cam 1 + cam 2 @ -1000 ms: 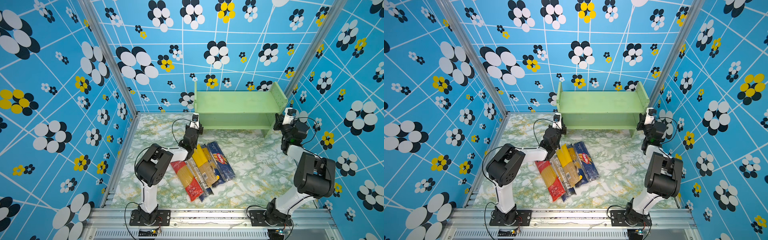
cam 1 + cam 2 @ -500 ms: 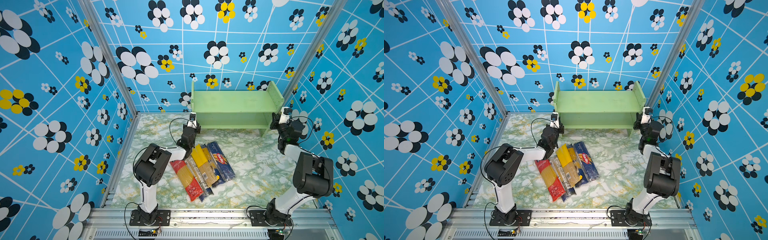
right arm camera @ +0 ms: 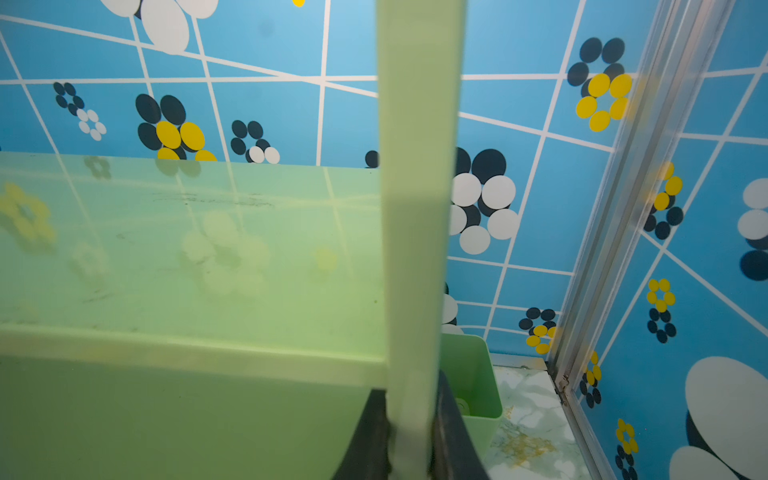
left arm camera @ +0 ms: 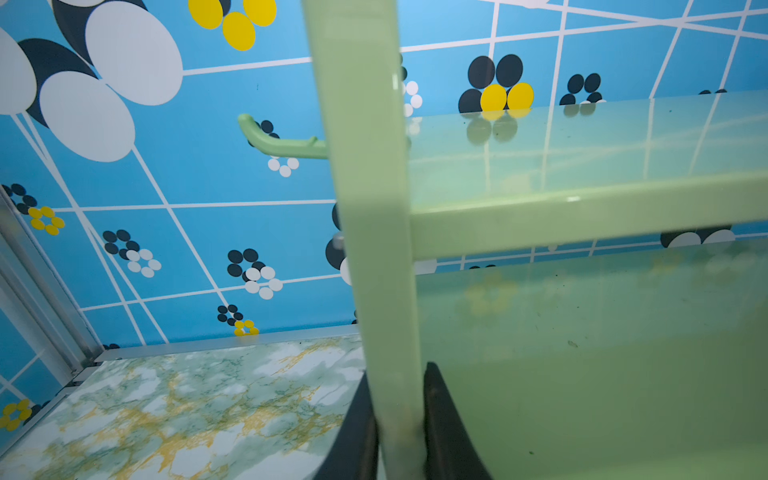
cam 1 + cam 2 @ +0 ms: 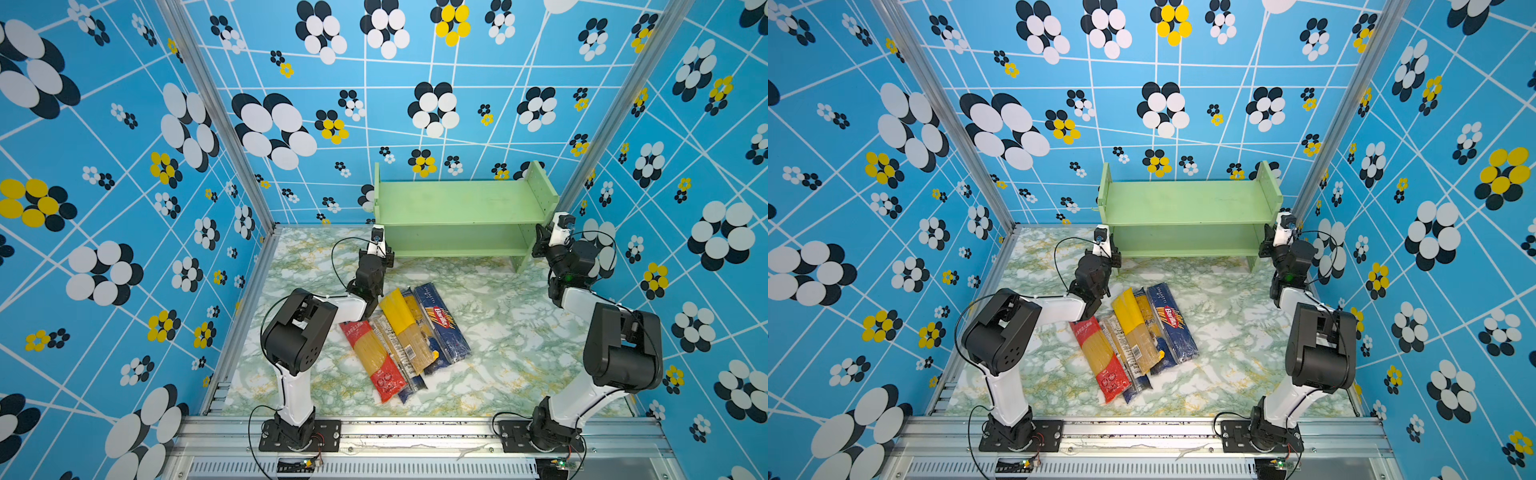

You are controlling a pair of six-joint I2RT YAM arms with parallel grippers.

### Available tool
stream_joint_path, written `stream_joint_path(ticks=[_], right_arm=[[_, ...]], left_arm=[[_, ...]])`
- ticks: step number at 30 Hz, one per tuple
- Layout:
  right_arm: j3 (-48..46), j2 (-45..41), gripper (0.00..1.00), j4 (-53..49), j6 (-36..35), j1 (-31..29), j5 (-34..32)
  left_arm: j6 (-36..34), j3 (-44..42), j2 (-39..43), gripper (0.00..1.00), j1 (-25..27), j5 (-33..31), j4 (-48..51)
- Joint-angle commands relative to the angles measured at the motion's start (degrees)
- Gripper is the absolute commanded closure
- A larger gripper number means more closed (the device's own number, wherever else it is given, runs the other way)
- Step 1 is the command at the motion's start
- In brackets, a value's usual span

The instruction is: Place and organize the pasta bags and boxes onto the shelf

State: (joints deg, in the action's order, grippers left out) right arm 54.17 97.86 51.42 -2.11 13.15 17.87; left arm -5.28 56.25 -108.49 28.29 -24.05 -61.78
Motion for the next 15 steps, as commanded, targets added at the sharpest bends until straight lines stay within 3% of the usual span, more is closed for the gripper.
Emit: stream_joint_path(ticks=[1, 15], right_arm=[[2.1, 1.8, 1.0, 2.46, 0.19, -2.41, 1.15], [3.31, 4.84, 1.0, 4.1, -0.53, -6.28, -2.43]], left_arm=[[-4.31, -1.51, 2.15, 1.0, -1.81, -0.95, -0.62], [-3.95, -2.77, 2.14, 1.0, -5.74, 0.23, -0.89]])
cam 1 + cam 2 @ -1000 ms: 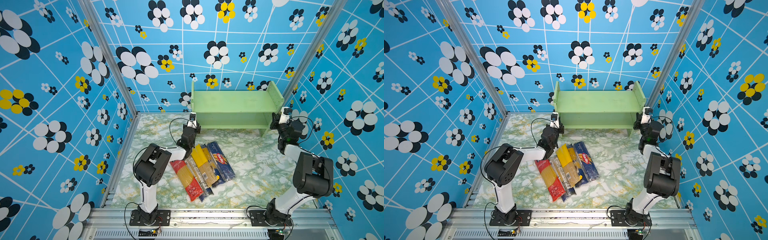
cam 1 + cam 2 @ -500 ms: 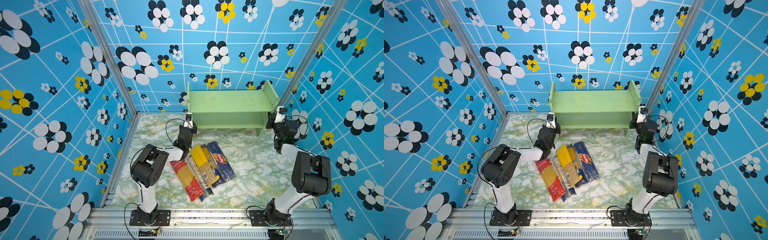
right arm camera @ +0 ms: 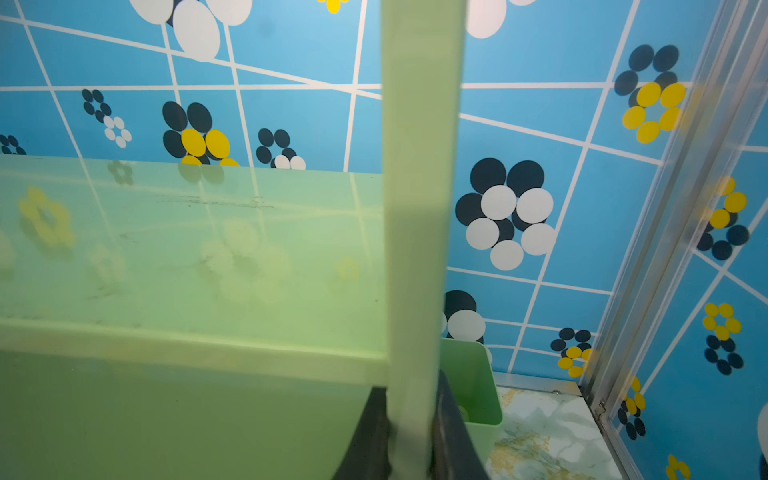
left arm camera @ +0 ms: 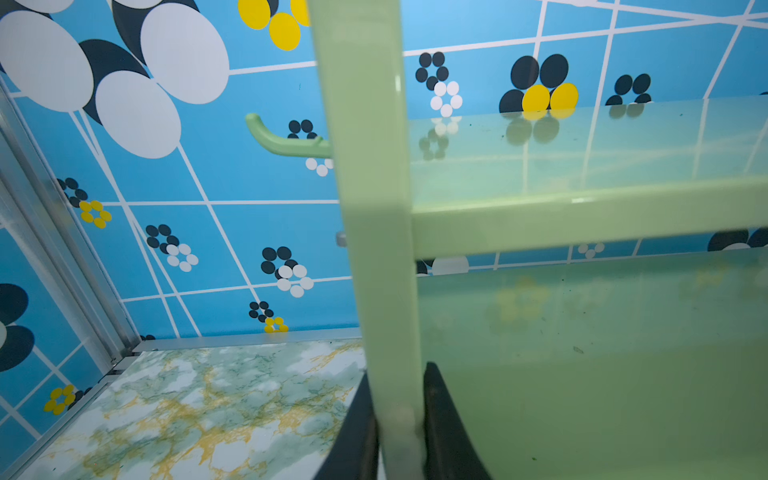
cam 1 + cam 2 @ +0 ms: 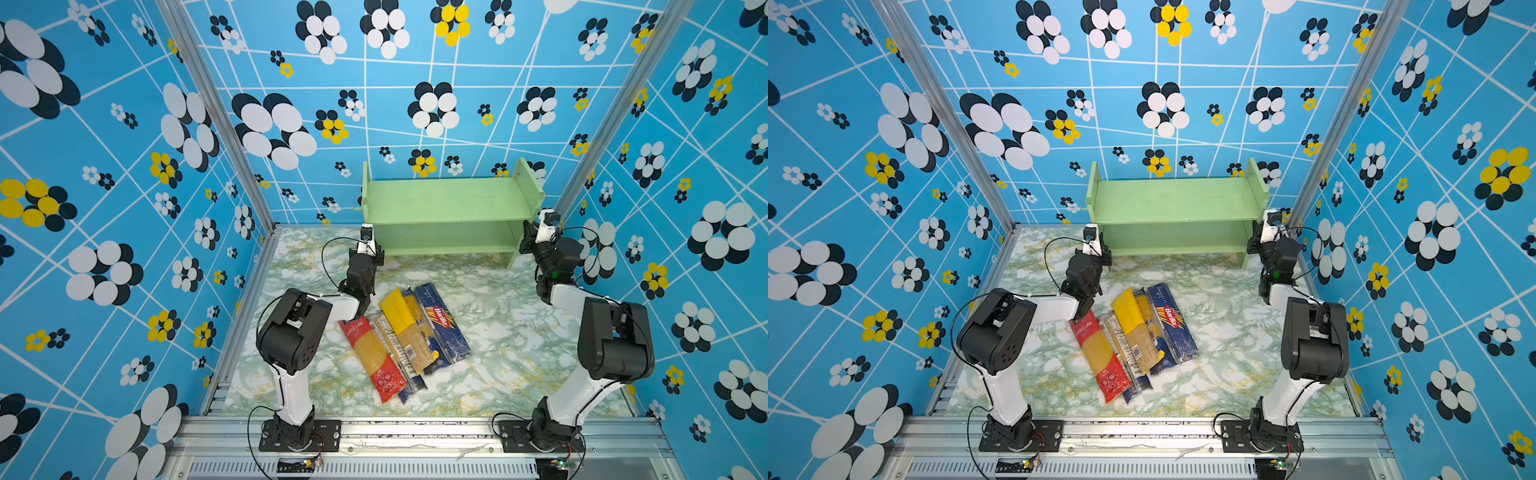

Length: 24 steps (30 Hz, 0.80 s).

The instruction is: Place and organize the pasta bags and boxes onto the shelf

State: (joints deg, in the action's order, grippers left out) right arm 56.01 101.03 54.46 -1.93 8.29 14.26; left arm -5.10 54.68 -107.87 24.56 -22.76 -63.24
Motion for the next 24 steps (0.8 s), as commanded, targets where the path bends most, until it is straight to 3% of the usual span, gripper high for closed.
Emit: stream_joint_path(ticks=[1, 24], right_arm=[[1.57, 1.87, 1.0, 1.18, -0.7, -1.6, 0.91], [2.62, 1.91, 1.0, -0.49, -0.59, -3.44, -1.43]], left_arm=[[-4.12, -1.15, 1.53, 1.0, -2.13, -1.05, 0.58], [-3.99, -2.26, 2.77, 1.0, -3.37, -1.81, 1.61]])
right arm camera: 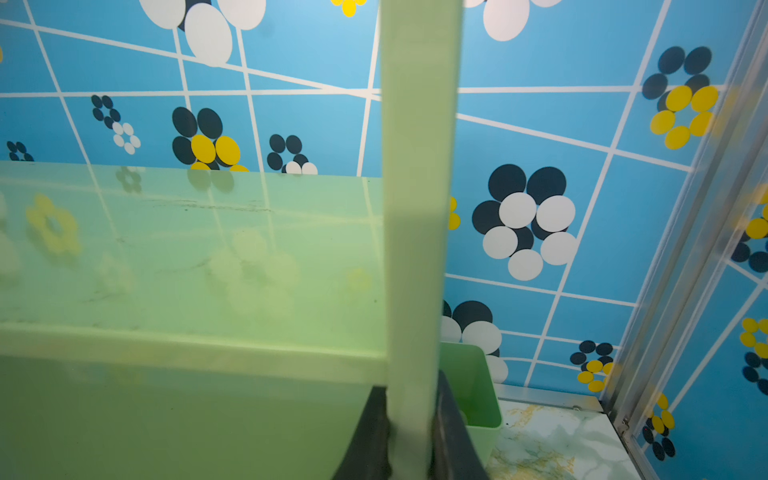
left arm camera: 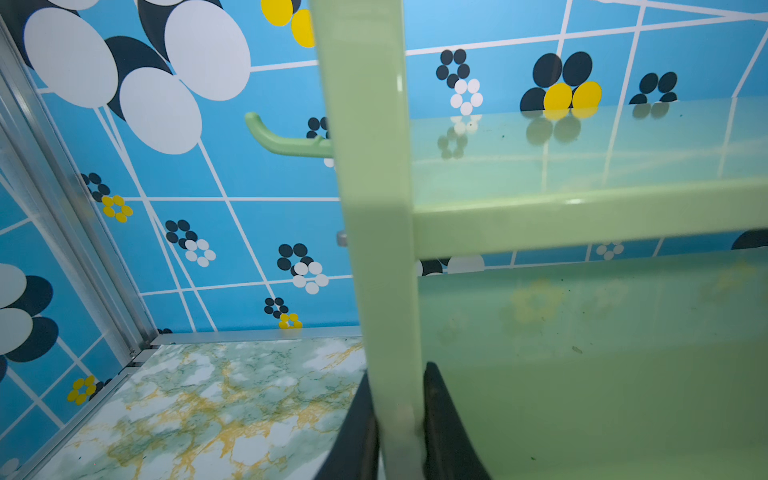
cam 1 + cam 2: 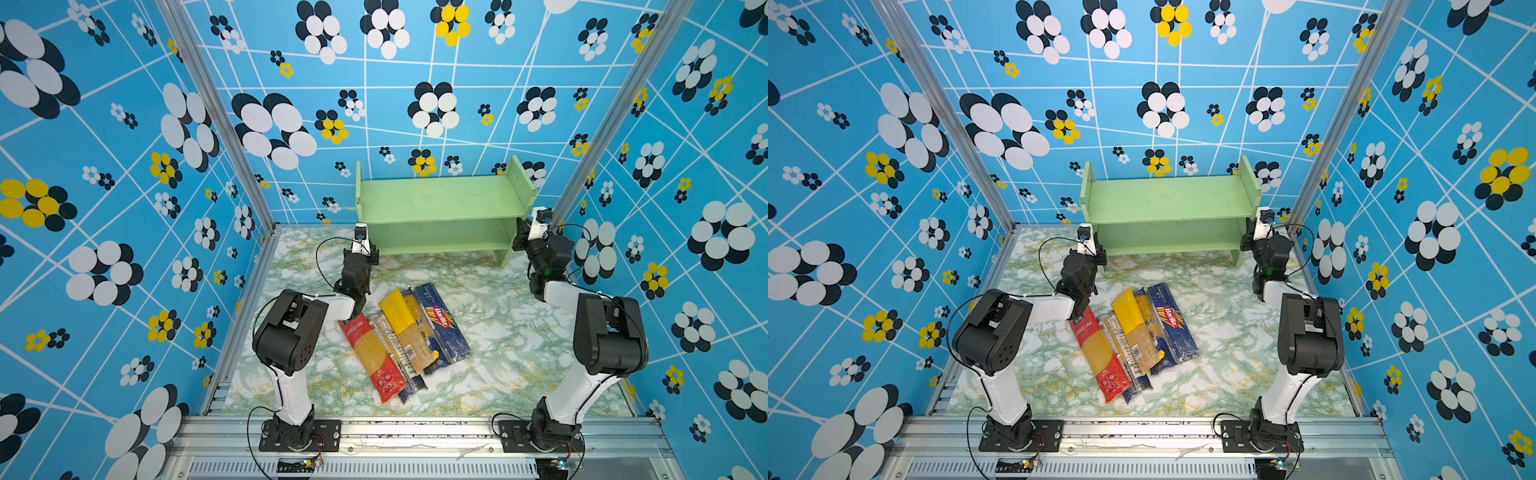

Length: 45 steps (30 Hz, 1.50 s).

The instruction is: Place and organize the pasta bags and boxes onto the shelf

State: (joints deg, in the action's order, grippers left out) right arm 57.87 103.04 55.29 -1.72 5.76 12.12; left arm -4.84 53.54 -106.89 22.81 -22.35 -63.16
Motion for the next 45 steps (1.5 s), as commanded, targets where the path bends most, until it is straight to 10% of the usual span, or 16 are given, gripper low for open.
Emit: stream_joint_path(ticks=[1, 9, 15, 19, 24, 31, 45], right_arm=[[0.48, -0.31, 1.0, -1.32, -0.84, -0.97, 0.86], [-2.07, -1.96, 1.0, -0.98, -1.26, -1.41, 0.71], [-2.8, -2.59, 0.99, -1.2, -1.83, -1.71, 0.46], [-2.7, -2.41, 0.94, -1.23, -2.39, -1.72, 0.18], [-2.24, -1.79, 0.58, -0.96, -2.6, -1.69, 0.44], [-3.09, -3.81, 0.35, -2.59, -2.38, -1.72, 1.37], [-9.8, -13.38, 0.17, -9.02, -2.56, -1.72, 2.96]], left_arm=[[-4.33, -1.16, 1.86, 1.0, -1.68, -2.18, 1.54], [-4.12, -1.29, 1.61, 0.98, -2.42, -3.02, 1.02], [-3.43, -1.5, 2.09, 0.41, -2.42, -1.82, 1.39], [-3.24, -2.2, 2.73, 0.41, -2.11, -1.09, 1.76], [-2.89, -3.89, 4.1, 0.27, -1.72, -1.55, 1.85], [-3.64, -5.47, 6.99, 0.01, -1.12, -1.62, 3.73], [-7.43, -4.58, 11.51, 0.01, 1.57, -4.63, 11.32]])
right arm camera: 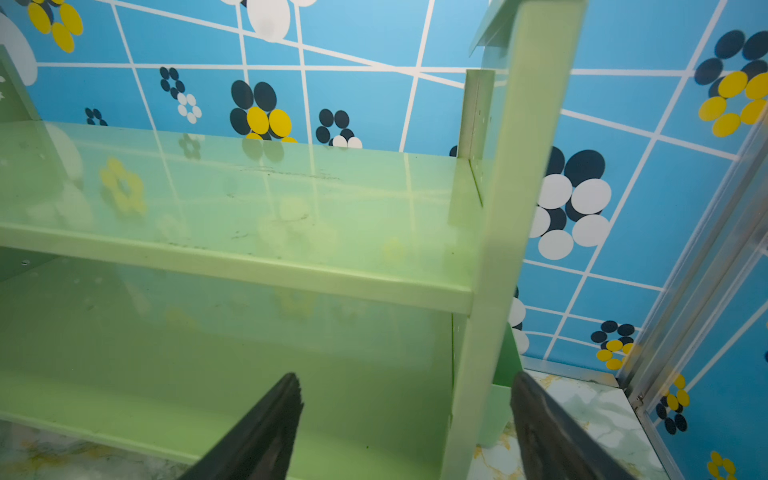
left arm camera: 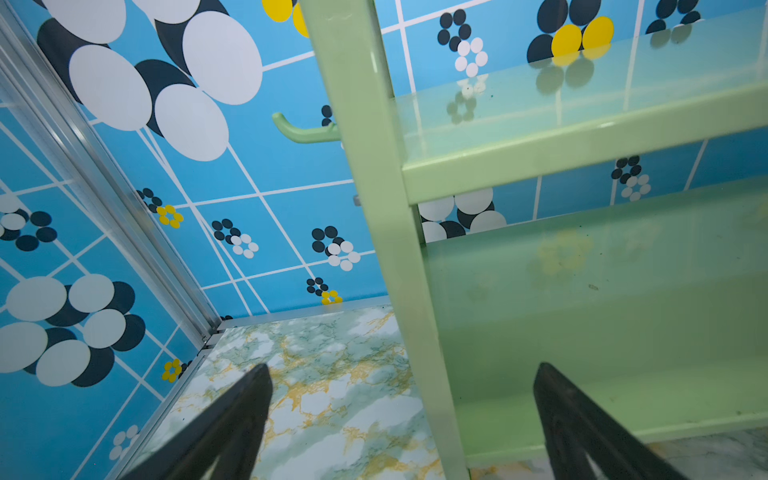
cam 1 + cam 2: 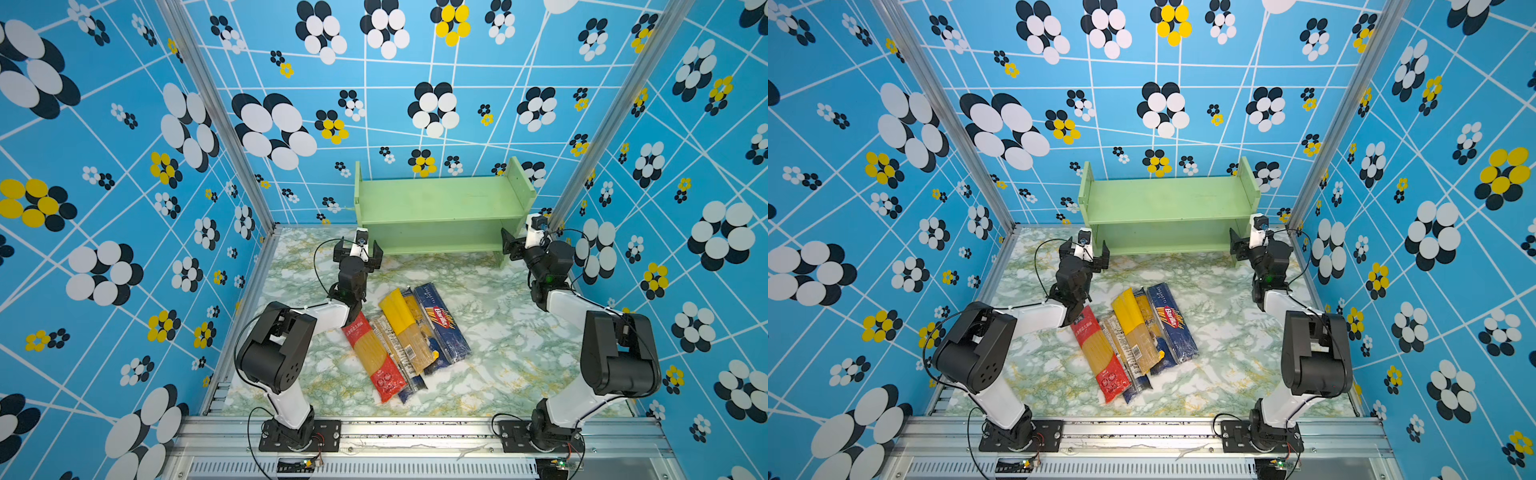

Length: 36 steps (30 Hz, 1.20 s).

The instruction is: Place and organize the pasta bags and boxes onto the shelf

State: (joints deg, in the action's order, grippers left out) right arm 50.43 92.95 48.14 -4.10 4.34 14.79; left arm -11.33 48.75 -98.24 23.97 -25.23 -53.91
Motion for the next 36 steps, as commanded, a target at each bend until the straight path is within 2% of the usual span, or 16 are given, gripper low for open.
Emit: stream_joint_path(ticks=[1, 5, 10, 13, 18, 26, 32, 36], right_arm=[[-3.05, -4.32, 0.17, -2.48, -0.13, -0.29, -0.07], [-3.77, -10.14, 0.17, -12.97, 0.25, -0.29, -0.61], [-1.33, -17.86, 0.16, -31.63, 0.98, -0.3, 0.56], [1.02, -21.78, 0.16, -42.61, 0.92, -0.27, 6.04], [6.17, -24.69, 0.16, -59.56, 2.74, -0.55, 16.71], [7.11, -26.17, 0.16, -64.47, 6.4, -3.83, 20.44], [11.57, -21.32, 0.18, -71.69, 5.67, -9.84, 14.61], [9.93, -19.92, 0.19, -69.35, 6.65, -13.36, 11.98]], left_arm=[[-0.68, 0.16, 3.45, 0.01, 0.41, -1.75, 2.97], [1.09, 0.42, 6.89, 0.01, 0.8, -1.57, 9.72], [6.74, 2.79, 11.74, 0.01, 0.79, -0.99, 24.18], [10.12, 4.56, 13.93, 0.01, 0.86, 0.25, 33.44], [15.47, 7.51, 18.23, 0.01, 0.84, 6.77, 48.2], [20.98, 7.44, 25.28, 0.01, 0.91, 12.05, 62.12], [22.67, 6.76, 27.78, 0.01, 0.92, 13.97, 66.65], [22.84, 3.81, 29.1, 0.01, 0.91, 14.37, 64.32]])
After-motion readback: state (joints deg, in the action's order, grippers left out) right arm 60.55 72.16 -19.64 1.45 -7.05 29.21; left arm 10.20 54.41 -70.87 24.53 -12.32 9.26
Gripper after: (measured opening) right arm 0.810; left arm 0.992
